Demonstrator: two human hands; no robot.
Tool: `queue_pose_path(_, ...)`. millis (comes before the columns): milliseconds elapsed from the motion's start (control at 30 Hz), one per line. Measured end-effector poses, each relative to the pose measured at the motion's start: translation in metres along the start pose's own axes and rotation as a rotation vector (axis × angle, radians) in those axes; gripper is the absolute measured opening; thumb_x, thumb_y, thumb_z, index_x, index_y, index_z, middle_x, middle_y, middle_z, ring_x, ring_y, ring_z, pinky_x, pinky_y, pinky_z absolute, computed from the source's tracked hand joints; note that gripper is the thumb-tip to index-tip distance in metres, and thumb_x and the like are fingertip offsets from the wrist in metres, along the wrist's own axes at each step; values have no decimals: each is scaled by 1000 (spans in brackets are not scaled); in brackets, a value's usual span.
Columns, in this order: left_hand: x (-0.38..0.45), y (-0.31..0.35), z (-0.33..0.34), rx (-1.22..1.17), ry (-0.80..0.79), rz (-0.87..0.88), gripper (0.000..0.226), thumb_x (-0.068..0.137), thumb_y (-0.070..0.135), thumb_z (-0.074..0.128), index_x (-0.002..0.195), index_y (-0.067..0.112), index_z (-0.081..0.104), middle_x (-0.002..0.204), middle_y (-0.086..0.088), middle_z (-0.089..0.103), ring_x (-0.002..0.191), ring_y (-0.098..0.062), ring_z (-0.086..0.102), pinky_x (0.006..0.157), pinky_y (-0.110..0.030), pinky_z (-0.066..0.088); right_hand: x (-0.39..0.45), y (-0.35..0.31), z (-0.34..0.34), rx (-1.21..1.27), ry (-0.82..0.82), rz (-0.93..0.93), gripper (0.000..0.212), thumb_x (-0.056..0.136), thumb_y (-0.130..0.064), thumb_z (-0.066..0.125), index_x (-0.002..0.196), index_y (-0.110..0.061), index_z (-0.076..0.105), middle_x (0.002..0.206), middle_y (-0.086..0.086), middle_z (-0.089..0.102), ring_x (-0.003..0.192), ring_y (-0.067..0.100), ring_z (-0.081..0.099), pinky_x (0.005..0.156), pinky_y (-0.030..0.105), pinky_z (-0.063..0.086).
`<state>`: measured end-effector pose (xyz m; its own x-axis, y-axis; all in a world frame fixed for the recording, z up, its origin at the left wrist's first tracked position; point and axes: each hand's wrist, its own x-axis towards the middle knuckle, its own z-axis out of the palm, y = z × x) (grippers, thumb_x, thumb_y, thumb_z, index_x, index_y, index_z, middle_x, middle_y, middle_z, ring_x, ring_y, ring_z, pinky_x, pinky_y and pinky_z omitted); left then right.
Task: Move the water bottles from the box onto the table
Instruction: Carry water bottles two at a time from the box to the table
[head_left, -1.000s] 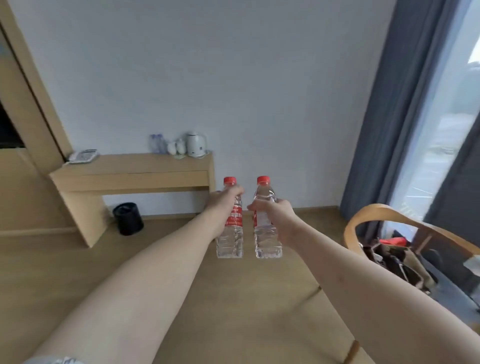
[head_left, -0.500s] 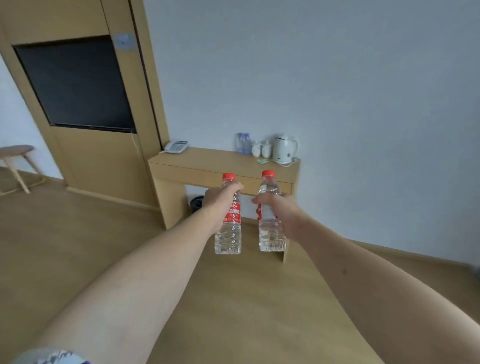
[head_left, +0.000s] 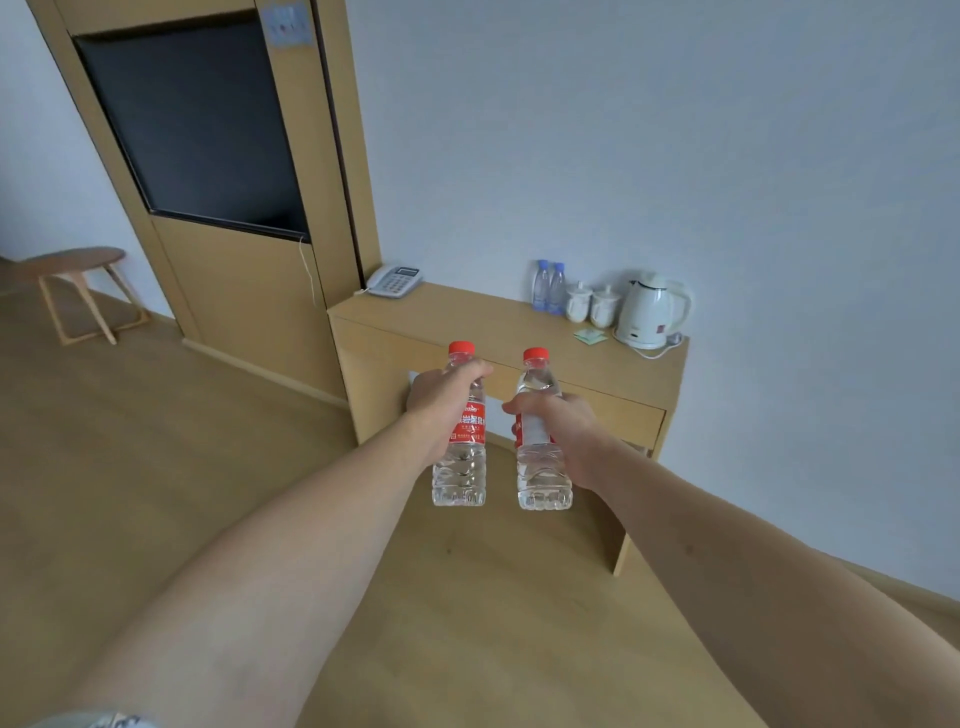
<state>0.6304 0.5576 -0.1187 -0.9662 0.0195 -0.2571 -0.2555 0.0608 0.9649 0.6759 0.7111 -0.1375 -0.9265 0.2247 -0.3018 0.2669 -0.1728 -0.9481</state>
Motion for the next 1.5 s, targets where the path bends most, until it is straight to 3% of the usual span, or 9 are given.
queue_pose_path(233, 154, 23, -10, -4, -35, 2, 38, 76, 41, 82, 96, 12, 67, 85, -12, 72, 70, -28, 70, 80, -45, 61, 139, -20, 41, 7, 18, 8, 37, 76, -14, 85, 105, -3, 65, 81, 14, 63, 64, 26, 60, 68, 39, 51)
queue_pose_path(367, 249, 55, -17, -6, -68, 14, 37, 76, 39, 82, 95, 10, 69, 82, -12, 72, 66, -27, 69, 74, -41, 61, 219, -50, 71, 5, 32, 3, 43, 77, -15, 85, 113, -5, 63, 89, 15, 63, 68, 26, 59, 69, 39, 51)
queue_pose_path(533, 347, 85, -21, -7, -129, -2, 37, 76, 38, 82, 95, 9, 69, 85, -15, 72, 70, -31, 68, 85, -51, 60, 304, -80, 102, 14, 41, 4, 39, 79, -16, 85, 110, -6, 63, 86, 14, 63, 63, 24, 60, 64, 36, 53)
queue_pose_path(700, 430, 89, -20, 16, -159, -66, 41, 76, 42, 83, 97, 9, 70, 85, -14, 73, 68, -29, 69, 83, -47, 61, 381, -89, 119, 1, 72, 60, 53, 80, -36, 87, 117, -8, 61, 88, 12, 66, 64, 22, 63, 63, 35, 54)
queue_pose_path(900, 532, 95, -10, 12, -172, -87, 49, 80, 56, 79, 98, 11, 69, 76, -9, 74, 57, -23, 69, 66, -36, 61, 487, -105, 126, 17, 53, 81, 65, 90, -70, 61, 113, -9, 63, 79, 9, 71, 57, 19, 68, 50, 26, 54)
queue_pose_path(1067, 619, 112, 13, 60, -227, -86, 46, 83, 57, 76, 92, 13, 68, 72, -7, 74, 56, -23, 70, 61, -34, 60, 581, -127, 122, 52, 49, 48, 52, 97, -66, 53, 108, -17, 67, 71, 5, 77, 58, 18, 74, 46, 25, 55)
queue_pose_path(1133, 653, 117, 24, 115, -262, -98, 45, 84, 57, 76, 92, 13, 67, 76, -8, 74, 61, -24, 70, 69, -38, 62, 619, -139, 121, 66, 60, 56, 48, 97, -65, 54, 108, -19, 66, 69, 4, 77, 57, 18, 75, 44, 25, 54)
queue_pose_path(1300, 734, 136, 52, 131, -281, -86, 44, 85, 53, 77, 94, 12, 67, 87, -14, 73, 72, -30, 68, 85, -49, 61, 708, -152, 114, 55, 105, 68, 47, 93, -66, 59, 102, -21, 68, 78, 6, 77, 60, 19, 75, 48, 27, 57)
queue_pose_path(1500, 809, 143, 80, 127, -320, -143, 51, 85, 53, 76, 105, 9, 63, 87, -14, 73, 63, -28, 70, 68, -39, 59, 778, -160, 104, 33, 185, 151, 55, 89, -72, 58, 113, -22, 65, 101, 13, 77, 73, 24, 79, 52, 30, 57)
